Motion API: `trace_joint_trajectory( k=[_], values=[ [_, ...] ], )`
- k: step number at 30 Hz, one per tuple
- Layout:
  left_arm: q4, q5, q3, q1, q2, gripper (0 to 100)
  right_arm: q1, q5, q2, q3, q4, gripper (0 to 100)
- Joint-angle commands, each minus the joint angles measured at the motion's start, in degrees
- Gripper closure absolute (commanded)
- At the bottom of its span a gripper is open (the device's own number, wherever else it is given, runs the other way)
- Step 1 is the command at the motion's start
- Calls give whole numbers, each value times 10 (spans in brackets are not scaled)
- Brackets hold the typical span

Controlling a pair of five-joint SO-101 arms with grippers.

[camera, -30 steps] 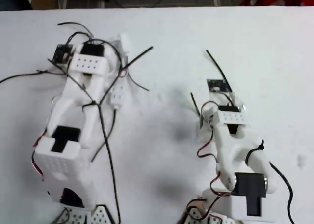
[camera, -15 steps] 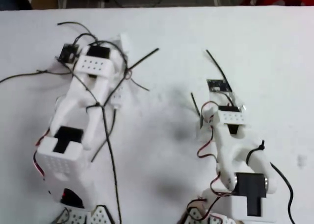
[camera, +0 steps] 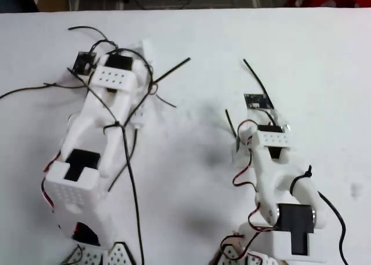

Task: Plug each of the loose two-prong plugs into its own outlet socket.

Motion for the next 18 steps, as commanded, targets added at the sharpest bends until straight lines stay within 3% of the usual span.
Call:
trace_joint_trajectory(
  k=[1,12,18],
  values=[
    [-26,5,6,4,7,976,-16,-4,-4,2,-7,979],
    [-50,5,-1,0,51,976,-16,-2,-4,2,-7,979],
    [1,6,-16,0,51,976,-16,-1,-4,2,-7,979]
  ],
)
